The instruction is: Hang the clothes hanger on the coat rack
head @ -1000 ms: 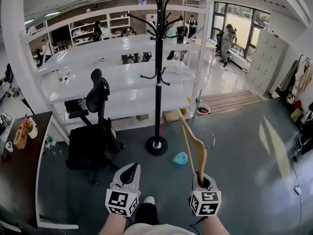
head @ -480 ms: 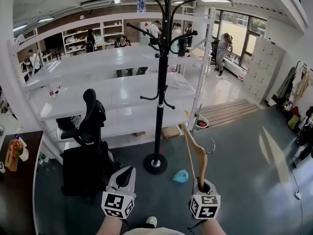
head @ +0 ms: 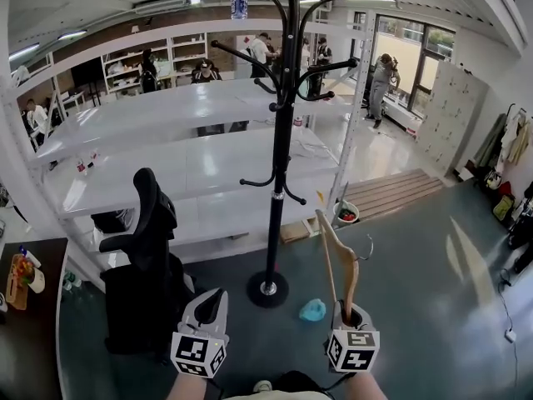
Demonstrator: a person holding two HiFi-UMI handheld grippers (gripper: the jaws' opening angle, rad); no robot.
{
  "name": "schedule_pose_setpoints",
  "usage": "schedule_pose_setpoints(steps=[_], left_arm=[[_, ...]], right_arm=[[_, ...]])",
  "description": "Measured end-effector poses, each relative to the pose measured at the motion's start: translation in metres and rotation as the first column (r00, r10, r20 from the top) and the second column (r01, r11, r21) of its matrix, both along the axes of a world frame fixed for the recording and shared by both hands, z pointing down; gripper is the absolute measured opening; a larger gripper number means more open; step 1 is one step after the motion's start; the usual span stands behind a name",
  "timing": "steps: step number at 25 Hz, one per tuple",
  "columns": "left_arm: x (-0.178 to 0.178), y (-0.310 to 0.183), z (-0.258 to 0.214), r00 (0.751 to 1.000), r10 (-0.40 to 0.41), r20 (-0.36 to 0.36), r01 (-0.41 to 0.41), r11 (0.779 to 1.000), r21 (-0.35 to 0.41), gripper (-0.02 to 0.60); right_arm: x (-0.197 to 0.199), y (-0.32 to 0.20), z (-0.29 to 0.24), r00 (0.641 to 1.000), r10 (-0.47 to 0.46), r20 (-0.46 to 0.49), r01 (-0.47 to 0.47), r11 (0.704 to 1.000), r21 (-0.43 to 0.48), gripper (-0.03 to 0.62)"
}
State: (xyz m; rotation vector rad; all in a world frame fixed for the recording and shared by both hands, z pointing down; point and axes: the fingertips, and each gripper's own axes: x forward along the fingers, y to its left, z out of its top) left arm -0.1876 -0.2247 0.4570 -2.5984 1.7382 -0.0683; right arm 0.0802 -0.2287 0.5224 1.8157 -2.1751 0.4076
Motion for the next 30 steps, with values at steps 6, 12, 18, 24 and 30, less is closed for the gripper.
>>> schedule_pose_setpoints(steps=[6,12,18,24,30], left_arm=[[0.002,-0.047,0.007,0.999,-0.040,0.003,0.040,0.999,-0.016,0.000],[0.008,-0.101,-0.005,0.996,-0.088,0.009,0.088,0.996,0.011,0.000],[0.013,-0.147,-0.017,0.993,-0.118,0.026,0.117,0.992,0.035,0.000],[0.006,-0.178,-0.022,0.988,-0.148,0.041,0.146,0.988,0.039,0.000],[0.003,-0.198,-0.026,0.986,-0.160,0.055,0.158,0.987,0.043,0.000]], right_arm=[[0.015,-0.060,0.000,1.000,-0.004,-0.011,0.003,1.000,-0.006,0.028],[0.022,-0.135,-0.009,0.998,-0.056,-0.023,0.056,0.998,0.005,0.028],[0.018,-0.217,-0.049,0.993,-0.112,-0.032,0.114,0.991,0.070,0.028],[0.007,-0.284,-0.093,0.989,-0.144,-0.031,0.147,0.981,0.126,0.028],[-0.006,-0.332,-0.126,0.983,-0.179,-0.046,0.184,0.970,0.157,0.028]])
